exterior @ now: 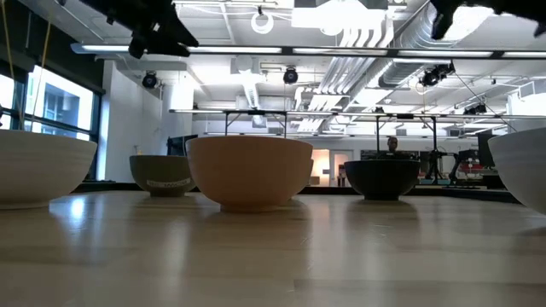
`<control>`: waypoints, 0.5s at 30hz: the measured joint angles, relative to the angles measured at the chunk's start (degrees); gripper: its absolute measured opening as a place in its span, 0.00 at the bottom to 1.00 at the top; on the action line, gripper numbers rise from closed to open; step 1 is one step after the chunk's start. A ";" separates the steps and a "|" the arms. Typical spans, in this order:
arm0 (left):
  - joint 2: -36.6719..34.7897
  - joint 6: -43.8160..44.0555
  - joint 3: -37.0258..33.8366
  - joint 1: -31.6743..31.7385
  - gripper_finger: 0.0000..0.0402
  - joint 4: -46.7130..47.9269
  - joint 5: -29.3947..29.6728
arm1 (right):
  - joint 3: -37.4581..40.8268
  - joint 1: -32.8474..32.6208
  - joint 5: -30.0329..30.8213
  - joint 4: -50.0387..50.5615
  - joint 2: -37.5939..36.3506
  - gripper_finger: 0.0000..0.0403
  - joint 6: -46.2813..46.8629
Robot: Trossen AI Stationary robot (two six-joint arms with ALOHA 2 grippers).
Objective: Nest bowls inside each other
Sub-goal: Stack the grey bowl on top of the orange bowl
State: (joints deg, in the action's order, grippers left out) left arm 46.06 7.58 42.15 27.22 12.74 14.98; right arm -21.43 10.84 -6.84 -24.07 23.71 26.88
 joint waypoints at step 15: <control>0.00 2.45 0.02 10.75 0.52 13.04 -5.40 | -27.17 0.01 0.75 34.78 19.05 0.43 -16.84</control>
State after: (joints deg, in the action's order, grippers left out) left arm 46.06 10.03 42.17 37.97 25.78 9.58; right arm -48.60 10.85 -6.09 10.71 42.76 10.04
